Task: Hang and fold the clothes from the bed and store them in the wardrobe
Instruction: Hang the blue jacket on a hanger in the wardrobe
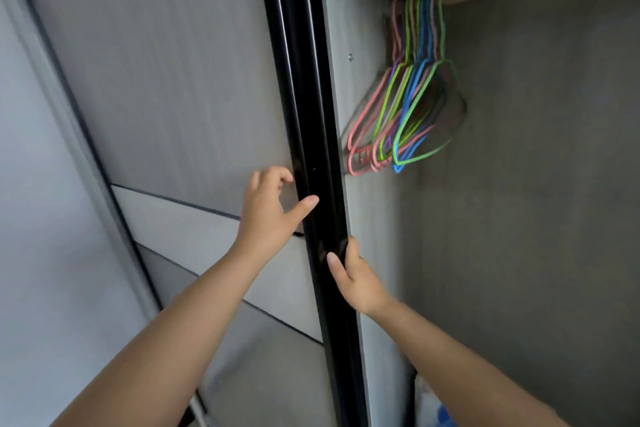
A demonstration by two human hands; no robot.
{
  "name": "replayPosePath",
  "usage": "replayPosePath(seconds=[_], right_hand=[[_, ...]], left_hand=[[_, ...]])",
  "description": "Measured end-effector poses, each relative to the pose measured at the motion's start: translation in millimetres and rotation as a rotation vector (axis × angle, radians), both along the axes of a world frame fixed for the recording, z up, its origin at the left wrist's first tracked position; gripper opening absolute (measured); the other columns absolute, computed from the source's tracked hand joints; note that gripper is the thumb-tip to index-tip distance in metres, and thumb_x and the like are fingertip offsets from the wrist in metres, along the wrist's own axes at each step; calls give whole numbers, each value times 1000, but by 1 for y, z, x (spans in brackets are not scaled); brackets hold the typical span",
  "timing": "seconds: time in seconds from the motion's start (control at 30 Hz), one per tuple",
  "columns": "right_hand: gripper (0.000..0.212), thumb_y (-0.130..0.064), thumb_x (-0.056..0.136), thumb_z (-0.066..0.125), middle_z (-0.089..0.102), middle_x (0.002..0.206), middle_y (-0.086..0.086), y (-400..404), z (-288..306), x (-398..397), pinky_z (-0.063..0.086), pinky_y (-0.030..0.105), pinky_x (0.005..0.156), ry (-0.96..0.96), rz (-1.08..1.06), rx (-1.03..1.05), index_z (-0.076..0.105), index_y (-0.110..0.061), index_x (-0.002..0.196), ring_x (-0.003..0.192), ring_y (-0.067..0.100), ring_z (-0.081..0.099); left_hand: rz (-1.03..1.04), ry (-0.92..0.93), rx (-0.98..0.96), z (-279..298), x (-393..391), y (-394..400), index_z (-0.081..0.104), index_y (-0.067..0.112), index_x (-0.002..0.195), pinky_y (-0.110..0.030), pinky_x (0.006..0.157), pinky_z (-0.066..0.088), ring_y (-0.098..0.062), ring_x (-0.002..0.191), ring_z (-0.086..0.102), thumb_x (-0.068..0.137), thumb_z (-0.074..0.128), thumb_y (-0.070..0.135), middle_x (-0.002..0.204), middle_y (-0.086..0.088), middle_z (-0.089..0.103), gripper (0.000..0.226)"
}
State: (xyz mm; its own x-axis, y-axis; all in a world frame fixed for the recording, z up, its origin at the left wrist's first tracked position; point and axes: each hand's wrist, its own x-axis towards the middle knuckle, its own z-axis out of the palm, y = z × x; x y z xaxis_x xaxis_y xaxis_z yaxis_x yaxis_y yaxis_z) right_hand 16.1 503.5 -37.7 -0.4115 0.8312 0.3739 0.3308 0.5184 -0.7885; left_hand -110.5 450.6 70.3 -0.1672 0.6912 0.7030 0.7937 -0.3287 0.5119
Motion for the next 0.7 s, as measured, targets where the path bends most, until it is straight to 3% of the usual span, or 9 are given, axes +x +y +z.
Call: replayPosePath(seconds=[0.1, 0.17, 0.23, 0.3, 0.37, 0.47, 0.53, 0.7], right_hand=[[48, -27, 99, 35, 49, 131, 11, -7, 5, 15, 35, 23, 96, -63, -27, 19, 21, -7, 141, 118, 22, 49], [49, -24, 98, 38, 47, 132, 11, -17, 10, 40, 32, 17, 92, -91, -147, 36, 23, -8, 142, 117, 20, 48], [47, -20, 97, 43, 49, 132, 15, -27, 13, 73, 32, 22, 96, -151, -308, 84, 30, -3, 139, 120, 25, 48], [43, -16, 95, 46, 49, 133, 17, -52, 11, 119, 32, 27, 98, -251, -478, 102, 39, 0, 134, 123, 28, 46], [36, -12, 93, 47, 52, 130, 16, -86, 11, 169, 35, 29, 96, -308, -660, 116, 51, -1, 127, 121, 28, 48], [31, -13, 91, 45, 56, 123, 12, -162, 11, 244, 41, 30, 89, -384, -980, 120, 58, -4, 119, 113, 27, 52], [29, -12, 90, 45, 56, 121, 11, -230, 9, 294, 45, 32, 86, -443, -1146, 98, 60, -4, 114, 109, 29, 54], [36, -18, 85, 46, 61, 120, 13, -416, -5, 382, 39, 29, 94, -358, -1508, 31, 65, -3, 112, 110, 27, 57]], left_hand=[[47, 247, 300, -4, 4, 0, 50, 7, 103, -24, 81, 33, -25, 93, 47, 77, 61, 21, 99, -8, 46, 31], [21, 445, 485, -9, 16, 4, 46, 14, 96, -30, 75, 31, -22, 88, 42, 75, 51, 18, 100, -4, 45, 22], [-36, 570, 534, -14, 36, 8, 51, 14, 82, -33, 68, 29, -21, 81, 38, 72, 49, 14, 92, -2, 49, 10], [-133, 674, 434, -25, 74, 8, 56, 9, 67, -31, 61, 36, -23, 76, 41, 68, 47, 13, 76, -6, 58, 11], [-221, 784, 229, -37, 120, 0, 59, 7, 64, -32, 62, 43, -28, 75, 52, 67, 47, 12, 71, -10, 60, 14], [-374, 876, -68, -54, 209, -31, 63, 6, 92, -36, 81, 35, -31, 102, 51, 84, 50, 12, 99, -12, 61, 16], [-511, 938, -94, -64, 277, -69, 60, 9, 102, -35, 87, 32, -29, 111, 46, 90, 47, 20, 111, -9, 58, 21], [-806, 1020, -100, -86, 418, -193, 58, 13, 108, -34, 93, 33, -26, 116, 44, 93, 42, 31, 117, -7, 55, 28]])
